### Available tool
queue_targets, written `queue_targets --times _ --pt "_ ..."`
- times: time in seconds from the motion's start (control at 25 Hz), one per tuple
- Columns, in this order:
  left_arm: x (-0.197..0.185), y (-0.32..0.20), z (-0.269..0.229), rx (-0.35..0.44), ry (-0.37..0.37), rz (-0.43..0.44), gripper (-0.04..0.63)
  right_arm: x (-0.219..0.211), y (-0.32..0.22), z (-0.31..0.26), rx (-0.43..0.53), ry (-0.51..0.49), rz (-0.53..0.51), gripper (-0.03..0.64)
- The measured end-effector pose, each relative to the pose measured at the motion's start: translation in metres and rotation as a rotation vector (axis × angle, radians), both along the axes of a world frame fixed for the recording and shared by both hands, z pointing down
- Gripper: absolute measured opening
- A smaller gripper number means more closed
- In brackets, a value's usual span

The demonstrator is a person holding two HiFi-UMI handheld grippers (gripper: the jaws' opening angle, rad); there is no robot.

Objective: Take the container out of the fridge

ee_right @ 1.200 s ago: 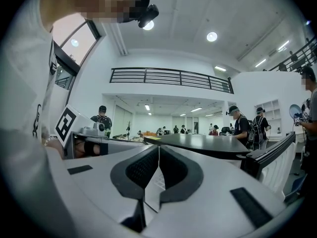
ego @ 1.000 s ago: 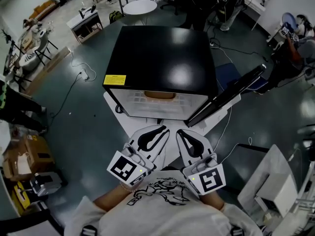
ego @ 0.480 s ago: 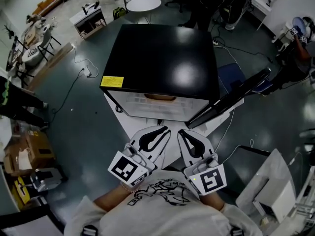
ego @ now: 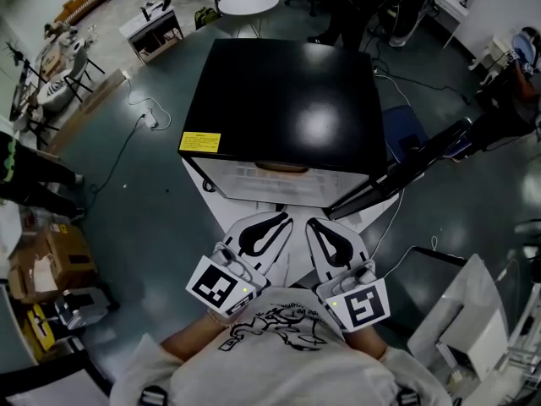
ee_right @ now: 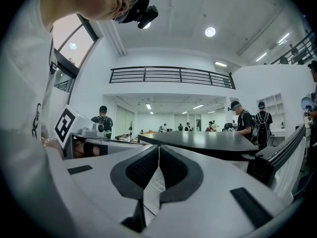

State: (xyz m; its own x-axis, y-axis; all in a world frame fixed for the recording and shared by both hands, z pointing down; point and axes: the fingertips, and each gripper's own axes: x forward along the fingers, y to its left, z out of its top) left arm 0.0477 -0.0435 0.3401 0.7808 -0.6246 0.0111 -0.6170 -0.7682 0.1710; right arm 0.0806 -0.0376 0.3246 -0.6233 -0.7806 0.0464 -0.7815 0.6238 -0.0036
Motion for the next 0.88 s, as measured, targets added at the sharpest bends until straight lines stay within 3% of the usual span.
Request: queue_targets --times 0.28,0.48,0.64,0.88 --pt "-0.016 -0.010 0.000 0.003 -0.012 -0.006 0.048 -0.013 -0.011 0.003 0.003 0.017 0.010 0.031" --pt "-0.025 -0.018 0.006 -0.007 -0.026 -0.015 0.048 -0.017 -0.012 0.018 -0.049 0.056 0.013 0.031" --pt "-0.025 -0.024 0.013 -0.019 -0.031 -0.016 0.048 -0.015 -0.022 0.014 0.011 0.068 0.048 0.031" --pt "-0.028 -0.030 0.024 -0.033 -0.044 -0.022 0.048 -0.013 -0.030 0.025 0.004 0.099 0.069 0.031"
